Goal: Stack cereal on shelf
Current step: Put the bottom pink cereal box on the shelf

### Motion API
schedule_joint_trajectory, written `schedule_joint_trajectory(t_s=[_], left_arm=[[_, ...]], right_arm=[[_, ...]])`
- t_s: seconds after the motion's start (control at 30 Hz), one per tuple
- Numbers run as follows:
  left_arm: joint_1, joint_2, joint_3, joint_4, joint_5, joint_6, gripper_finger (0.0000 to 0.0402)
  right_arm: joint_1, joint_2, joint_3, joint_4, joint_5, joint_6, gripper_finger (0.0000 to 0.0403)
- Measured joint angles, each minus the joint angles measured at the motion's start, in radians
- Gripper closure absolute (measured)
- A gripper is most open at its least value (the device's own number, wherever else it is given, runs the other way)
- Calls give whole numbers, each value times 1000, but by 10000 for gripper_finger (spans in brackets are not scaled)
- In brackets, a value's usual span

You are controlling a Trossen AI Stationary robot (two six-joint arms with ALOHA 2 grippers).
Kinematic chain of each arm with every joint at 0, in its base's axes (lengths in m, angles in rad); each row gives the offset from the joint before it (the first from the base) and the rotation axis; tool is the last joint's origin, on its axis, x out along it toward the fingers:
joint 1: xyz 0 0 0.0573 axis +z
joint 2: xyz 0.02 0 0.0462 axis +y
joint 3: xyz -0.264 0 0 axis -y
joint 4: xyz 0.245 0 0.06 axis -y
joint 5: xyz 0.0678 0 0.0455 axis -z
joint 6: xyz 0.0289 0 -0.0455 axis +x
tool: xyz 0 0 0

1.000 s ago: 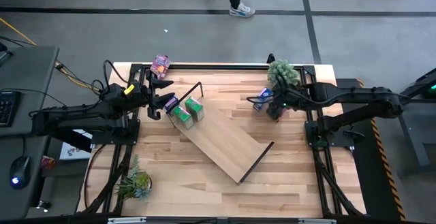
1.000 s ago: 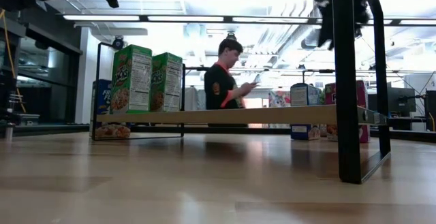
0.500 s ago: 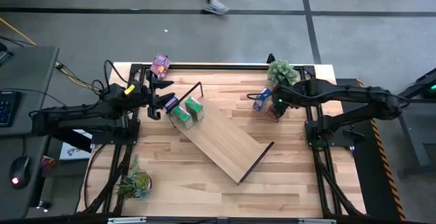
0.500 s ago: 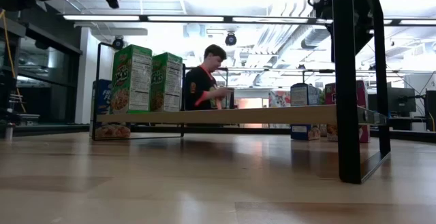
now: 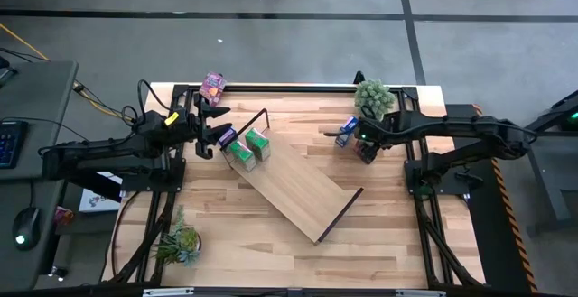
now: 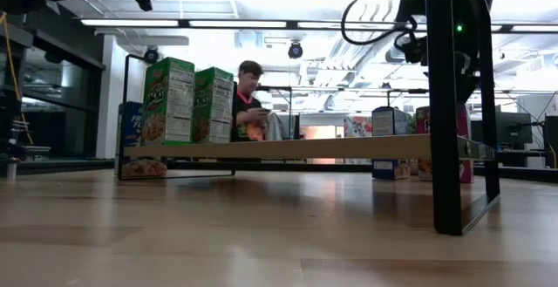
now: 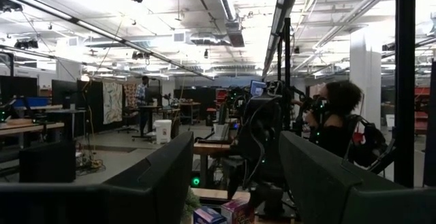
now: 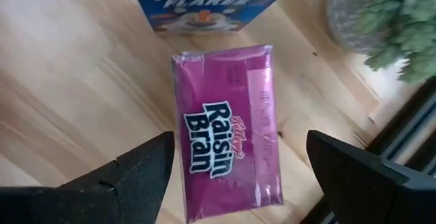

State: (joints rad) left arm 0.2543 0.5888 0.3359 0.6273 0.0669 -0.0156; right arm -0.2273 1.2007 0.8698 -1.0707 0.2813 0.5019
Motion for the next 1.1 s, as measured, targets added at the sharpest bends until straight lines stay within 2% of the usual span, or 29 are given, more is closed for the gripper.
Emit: schedule_joint_trajectory(t_s=[0.23, 0.47, 0.87, 1.1], left_arm=[[0, 0, 0, 0, 1, 0, 193], [0, 0, 0, 0, 1, 0, 193], [0, 0, 0, 0, 1, 1, 193], [0, 0, 0, 2, 1, 1, 193]], right_arm=[[-4, 0, -56, 91, -42, -59, 77], [-4, 0, -64, 94, -44, -66, 88], [-4, 0, -61, 89, -48, -84, 198], [-4, 0, 67, 3, -68, -85, 246]])
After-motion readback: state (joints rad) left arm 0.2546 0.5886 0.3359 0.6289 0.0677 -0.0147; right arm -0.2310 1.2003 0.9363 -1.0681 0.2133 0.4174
